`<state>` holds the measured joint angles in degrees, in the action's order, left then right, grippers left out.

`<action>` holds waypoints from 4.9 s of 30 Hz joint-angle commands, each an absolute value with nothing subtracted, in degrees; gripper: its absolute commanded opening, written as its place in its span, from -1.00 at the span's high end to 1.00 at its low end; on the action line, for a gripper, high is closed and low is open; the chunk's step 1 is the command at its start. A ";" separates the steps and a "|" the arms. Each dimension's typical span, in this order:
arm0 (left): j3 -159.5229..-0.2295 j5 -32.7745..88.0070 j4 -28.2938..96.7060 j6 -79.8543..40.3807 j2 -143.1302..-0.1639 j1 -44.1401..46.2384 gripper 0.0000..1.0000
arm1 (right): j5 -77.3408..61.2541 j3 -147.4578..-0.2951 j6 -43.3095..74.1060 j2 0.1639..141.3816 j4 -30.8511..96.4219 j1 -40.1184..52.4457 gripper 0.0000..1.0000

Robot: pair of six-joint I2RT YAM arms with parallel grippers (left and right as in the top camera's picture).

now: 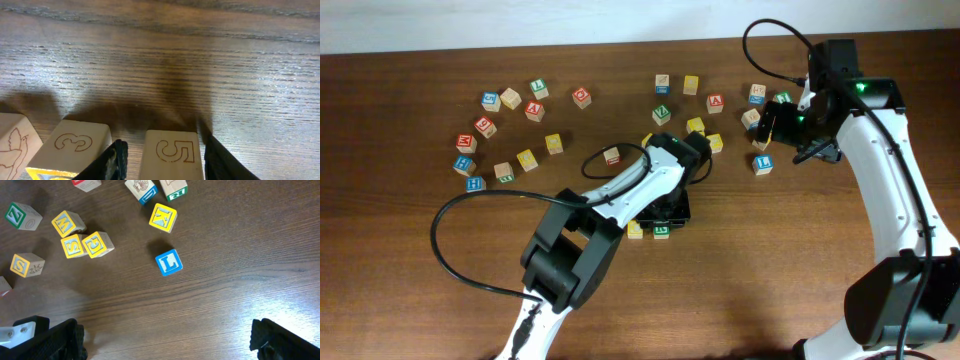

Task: Spell out ICRA
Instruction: 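Release the R block and retract the left gripper to the left, then move the right gripper over the red A block at the back, then lower the right gripper and grasp the red A block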

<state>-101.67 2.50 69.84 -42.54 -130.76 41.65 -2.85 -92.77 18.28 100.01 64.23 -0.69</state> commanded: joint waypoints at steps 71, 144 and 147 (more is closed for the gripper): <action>-129.99 -8.84 95.02 -32.45 -130.37 -8.32 -0.99 | -6.42 -128.20 3.36 135.41 50.52 8.95 -0.96; -129.99 -8.84 95.02 -32.47 -130.39 -8.38 -0.98 | 3.73 -105.84 20.53 127.04 37.56 10.76 -0.01; -129.99 -8.84 95.02 -32.47 -130.37 -8.43 -0.98 | 8.01 -105.84 27.24 129.99 36.95 10.85 -0.01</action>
<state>-129.25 -7.99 94.96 -32.95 -130.93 -8.01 3.49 -105.93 19.11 127.61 36.95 10.55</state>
